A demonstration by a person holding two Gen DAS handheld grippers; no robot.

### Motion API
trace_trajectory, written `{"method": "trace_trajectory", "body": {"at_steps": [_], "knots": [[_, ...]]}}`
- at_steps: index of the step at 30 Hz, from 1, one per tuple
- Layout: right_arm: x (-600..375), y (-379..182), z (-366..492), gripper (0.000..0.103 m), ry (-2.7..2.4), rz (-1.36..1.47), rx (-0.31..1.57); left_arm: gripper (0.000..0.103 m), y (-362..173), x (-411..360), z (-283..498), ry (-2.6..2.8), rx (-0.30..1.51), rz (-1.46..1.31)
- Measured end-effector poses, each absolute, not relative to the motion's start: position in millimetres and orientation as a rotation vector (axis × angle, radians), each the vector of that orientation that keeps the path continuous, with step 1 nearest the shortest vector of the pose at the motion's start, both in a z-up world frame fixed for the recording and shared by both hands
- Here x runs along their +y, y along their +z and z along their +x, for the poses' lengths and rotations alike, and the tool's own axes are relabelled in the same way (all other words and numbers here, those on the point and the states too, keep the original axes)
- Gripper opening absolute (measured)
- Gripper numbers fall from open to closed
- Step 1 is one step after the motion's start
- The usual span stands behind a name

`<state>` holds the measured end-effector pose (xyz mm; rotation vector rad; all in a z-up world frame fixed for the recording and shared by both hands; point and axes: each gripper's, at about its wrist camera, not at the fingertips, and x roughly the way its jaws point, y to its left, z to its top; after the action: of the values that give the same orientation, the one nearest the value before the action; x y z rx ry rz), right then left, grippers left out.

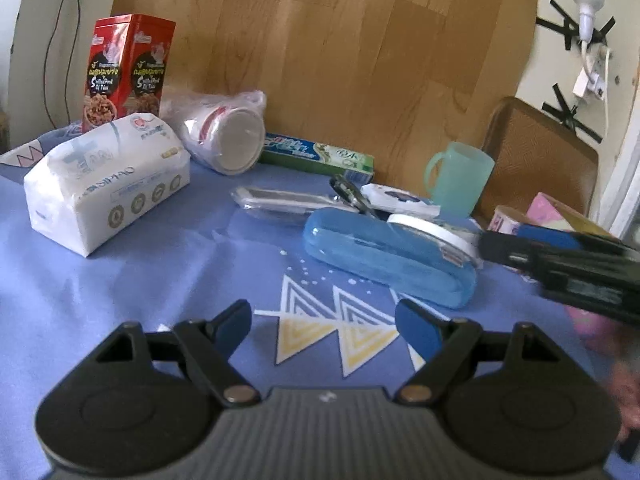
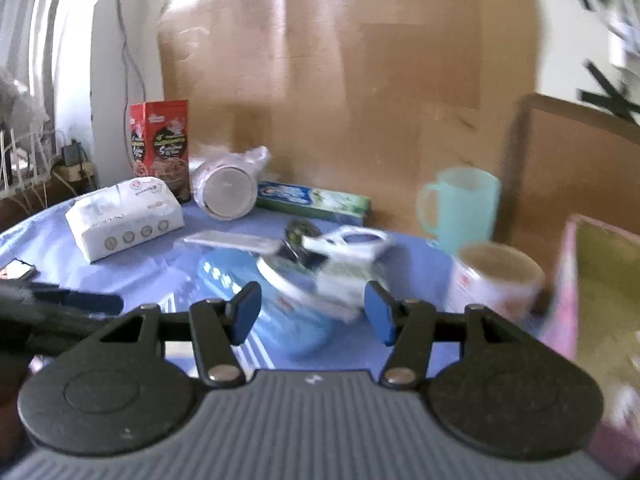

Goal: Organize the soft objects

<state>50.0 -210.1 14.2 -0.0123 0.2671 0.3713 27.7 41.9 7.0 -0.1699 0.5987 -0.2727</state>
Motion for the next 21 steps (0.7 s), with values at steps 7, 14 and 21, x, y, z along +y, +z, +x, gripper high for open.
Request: {"method": "trace_trajectory", "body": {"at_steps": [7, 14, 21], "knots": [[-194.4, 9.1, 73.8, 0.026, 0.416, -0.071, 0.332, 0.084, 6.8, 45.5, 25.5, -0.276, 0.582, -0.203], [-205.9, -4.5, 10.0, 0.013, 0.389, -0.195, 0.291, 0.087, 6.8, 44.8, 25.7, -0.279, 0.583, -0.202], [-218.8, -33.5, -70.6, 0.015, 0.494, -0.246, 0.338, 0.093, 10.4, 37.7, 20.3, -0.356, 0.584, -0.185]]}}
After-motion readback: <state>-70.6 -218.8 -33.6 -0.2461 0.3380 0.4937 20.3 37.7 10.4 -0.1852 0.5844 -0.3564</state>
